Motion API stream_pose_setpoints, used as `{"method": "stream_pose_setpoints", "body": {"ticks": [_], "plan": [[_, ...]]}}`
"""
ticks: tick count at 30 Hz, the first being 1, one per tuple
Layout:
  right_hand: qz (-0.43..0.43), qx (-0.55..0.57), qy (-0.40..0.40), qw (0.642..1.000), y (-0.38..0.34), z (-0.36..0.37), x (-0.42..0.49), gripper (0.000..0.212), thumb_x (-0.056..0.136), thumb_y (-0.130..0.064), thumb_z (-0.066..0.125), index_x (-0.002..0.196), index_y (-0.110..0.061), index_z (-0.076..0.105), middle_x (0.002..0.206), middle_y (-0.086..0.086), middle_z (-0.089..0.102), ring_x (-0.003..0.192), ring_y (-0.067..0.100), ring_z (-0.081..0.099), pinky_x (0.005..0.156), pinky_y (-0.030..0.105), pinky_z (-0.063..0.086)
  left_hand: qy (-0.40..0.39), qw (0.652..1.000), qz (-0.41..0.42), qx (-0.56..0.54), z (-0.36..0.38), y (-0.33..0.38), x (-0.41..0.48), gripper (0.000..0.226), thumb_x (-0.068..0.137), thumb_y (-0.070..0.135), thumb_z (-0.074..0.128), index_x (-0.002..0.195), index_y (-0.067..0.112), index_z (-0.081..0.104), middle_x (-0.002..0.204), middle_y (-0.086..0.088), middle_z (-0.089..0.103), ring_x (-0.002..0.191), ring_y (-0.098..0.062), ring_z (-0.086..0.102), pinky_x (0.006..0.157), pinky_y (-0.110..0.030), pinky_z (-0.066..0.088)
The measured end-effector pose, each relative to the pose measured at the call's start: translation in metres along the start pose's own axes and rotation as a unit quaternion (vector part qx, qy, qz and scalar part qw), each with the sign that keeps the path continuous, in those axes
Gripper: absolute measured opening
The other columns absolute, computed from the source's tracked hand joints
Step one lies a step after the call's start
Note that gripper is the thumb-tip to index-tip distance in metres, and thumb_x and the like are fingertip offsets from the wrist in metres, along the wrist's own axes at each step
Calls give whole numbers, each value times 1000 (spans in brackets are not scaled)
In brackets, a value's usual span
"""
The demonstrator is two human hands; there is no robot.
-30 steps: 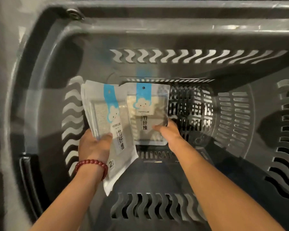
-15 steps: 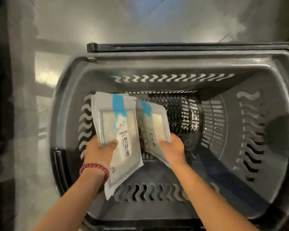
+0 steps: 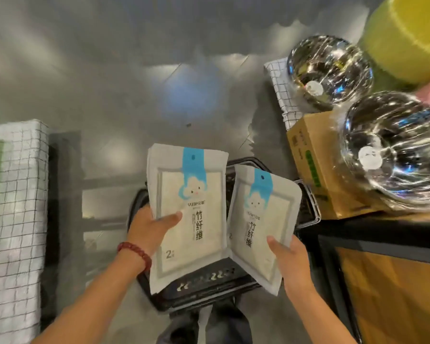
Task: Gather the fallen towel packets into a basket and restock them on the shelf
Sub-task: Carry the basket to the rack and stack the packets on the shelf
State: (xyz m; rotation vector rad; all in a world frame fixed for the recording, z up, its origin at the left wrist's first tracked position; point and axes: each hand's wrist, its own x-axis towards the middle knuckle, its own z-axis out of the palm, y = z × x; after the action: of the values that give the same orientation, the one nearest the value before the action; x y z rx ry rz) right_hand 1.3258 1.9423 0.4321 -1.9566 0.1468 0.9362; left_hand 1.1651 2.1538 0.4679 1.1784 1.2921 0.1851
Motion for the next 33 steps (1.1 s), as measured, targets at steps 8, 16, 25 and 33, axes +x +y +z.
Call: {"method": "stream_pose_setpoints", "body": {"ticks": [8, 16, 25, 33], "plan": [[-118, 108, 121, 980, -107, -113, -157, 22, 91, -14, 60, 104, -30, 65, 103, -9, 69, 92, 9, 64, 77, 32, 51, -131, 977, 168, 21, 0, 160, -126, 24, 72, -2, 75, 80, 19, 69, 72, 6, 73, 67, -10, 70, 63, -27, 56], [-208, 202, 286, 913, -128, -248, -312, 20, 90, -13, 61, 99, -31, 67, 93, -14, 73, 82, 5, 69, 67, 27, 50, -325, 899, 295, 3, 76, 268, -248, 40, 52, -5, 80, 88, 6, 67, 76, -2, 74, 67, -17, 71, 54, -26, 56], [-207, 247, 507, 799, -75, -392, -382, 9, 91, -20, 60, 95, -28, 63, 81, -19, 65, 81, 5, 62, 62, 23, 43, -492, 804, 331, 50, 266, 284, -343, 52, 39, 18, 86, 87, 8, 71, 92, -16, 72, 85, -35, 68, 74, -45, 55], [-195, 255, 578, 750, -47, -490, -381, 10, 88, -12, 61, 98, -15, 61, 93, 5, 67, 89, 26, 65, 68, 33, 52, -561, 746, 330, 140, 415, 264, -386, 42, 59, 22, 77, 99, 18, 63, 93, 7, 73, 81, -12, 70, 58, -23, 56]]}}
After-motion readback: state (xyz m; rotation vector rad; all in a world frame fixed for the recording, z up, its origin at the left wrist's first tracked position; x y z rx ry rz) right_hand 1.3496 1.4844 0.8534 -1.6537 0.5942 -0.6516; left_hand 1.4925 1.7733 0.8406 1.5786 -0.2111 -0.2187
